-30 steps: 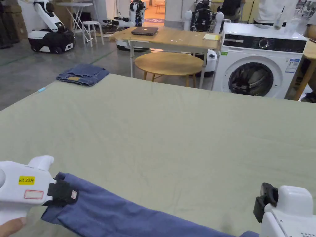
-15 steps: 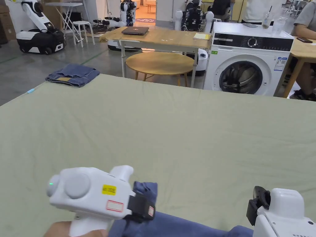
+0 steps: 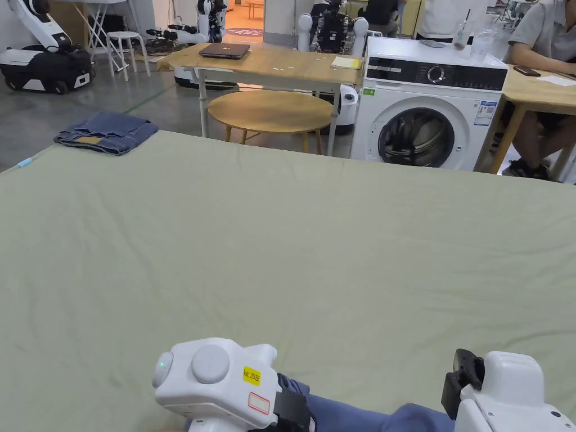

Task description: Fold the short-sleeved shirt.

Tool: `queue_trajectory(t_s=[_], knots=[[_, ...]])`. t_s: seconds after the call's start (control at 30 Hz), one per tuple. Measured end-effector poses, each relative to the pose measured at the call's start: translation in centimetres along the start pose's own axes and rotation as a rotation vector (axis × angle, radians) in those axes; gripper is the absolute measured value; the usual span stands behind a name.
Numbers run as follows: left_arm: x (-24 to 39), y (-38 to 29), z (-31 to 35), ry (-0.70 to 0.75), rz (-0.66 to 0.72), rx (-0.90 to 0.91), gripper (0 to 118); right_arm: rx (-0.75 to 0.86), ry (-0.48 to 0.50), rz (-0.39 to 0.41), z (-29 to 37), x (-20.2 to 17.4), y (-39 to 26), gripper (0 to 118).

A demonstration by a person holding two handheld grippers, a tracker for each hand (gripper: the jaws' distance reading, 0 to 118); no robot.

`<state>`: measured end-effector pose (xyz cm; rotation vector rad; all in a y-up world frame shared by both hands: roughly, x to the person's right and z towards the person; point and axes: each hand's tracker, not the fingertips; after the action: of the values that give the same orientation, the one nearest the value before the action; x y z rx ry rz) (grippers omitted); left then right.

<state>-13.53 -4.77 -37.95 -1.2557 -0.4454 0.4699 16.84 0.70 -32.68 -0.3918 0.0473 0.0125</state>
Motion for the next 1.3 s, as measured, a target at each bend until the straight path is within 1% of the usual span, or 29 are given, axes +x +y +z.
queue_trajectory(t_s=[0.1,0.2,0.27,0.3,0.37,0.4,0.47,0.5,0.57,0.7,0.87,0.9,0.97,1.0,1.07,1.13,1.23,1.3], knots=[[0.4,0.0,2.5,-0.014,-0.020,0.021,41,-0.008,0.000,-0.001,-0.1,0.1,-0.2,0],[0.0,0.0,5.8,-0.151,0.042,0.084,41,-0.015,0.003,-0.006,0.0,0.1,-0.3,0],[0.1,0.1,7.7,-0.201,0.039,0.143,39,-0.019,0.004,-0.014,0.0,0.1,-0.4,0],[0.1,-0.1,8.5,-0.210,0.028,0.175,34,-0.022,0.005,-0.017,0.0,0.1,-0.5,0],[0.1,0.1,8.9,-0.179,0.008,0.200,17,-0.025,0.007,-0.022,0.0,0.1,-0.6,0],[-0.1,0.0,8.8,-0.153,0.005,0.199,12,-0.027,0.008,-0.025,0.0,0.1,-0.6,0],[-0.6,-0.1,7.6,-0.109,0.009,0.181,7,-0.031,0.012,-0.028,0.0,0.1,-0.7,0],[-0.8,0.2,6.5,-0.098,0.014,0.174,7,-0.031,0.013,-0.029,0.0,0.2,-0.7,0],[-1.3,0.0,4.5,-0.122,0.034,0.133,7,-0.030,0.011,-0.027,0.1,0.2,-0.7,0],[-1.4,-0.2,-0.2,-0.261,0.100,0.062,6,-0.027,0.005,-0.024,0.3,0.4,-0.7,0],[-0.6,-0.8,-5.0,-0.280,0.062,0.007,6,-0.034,-0.001,-0.031,0.6,0.9,-0.6,0],[-0.9,-0.6,-5.9,-0.311,0.056,-0.002,6,-0.035,0.001,-0.039,0.7,1.0,-0.7,0],[-1.6,-1.0,-7.5,-0.414,0.135,-0.011,5,-0.035,-0.003,-0.043,0.7,1.1,-0.8,0],[-2.0,-1.2,-8.1,-0.413,0.158,-0.003,2,-0.037,-0.006,-0.041,0.7,1.1,-0.8,0],[-2.3,-1.2,-8.3,-0.410,0.142,0.020,0,-0.039,-0.007,-0.042,0.7,1.2,-0.9,0],[-1.8,-1.3,-7.8,-0.391,0.130,0.024,0,-0.041,-0.009,-0.043,0.8,1.3,-1.0,0],[-0.6,-0.8,-6.5,-0.286,0.034,0.027,0,-0.045,-0.010,-0.034,0.8,1.4,-1.0,0],[-0.1,-0.4,-5.2,-0.266,0.022,0.038,0,-0.046,-0.012,-0.032,0.8,1.4,-1.0,0]])
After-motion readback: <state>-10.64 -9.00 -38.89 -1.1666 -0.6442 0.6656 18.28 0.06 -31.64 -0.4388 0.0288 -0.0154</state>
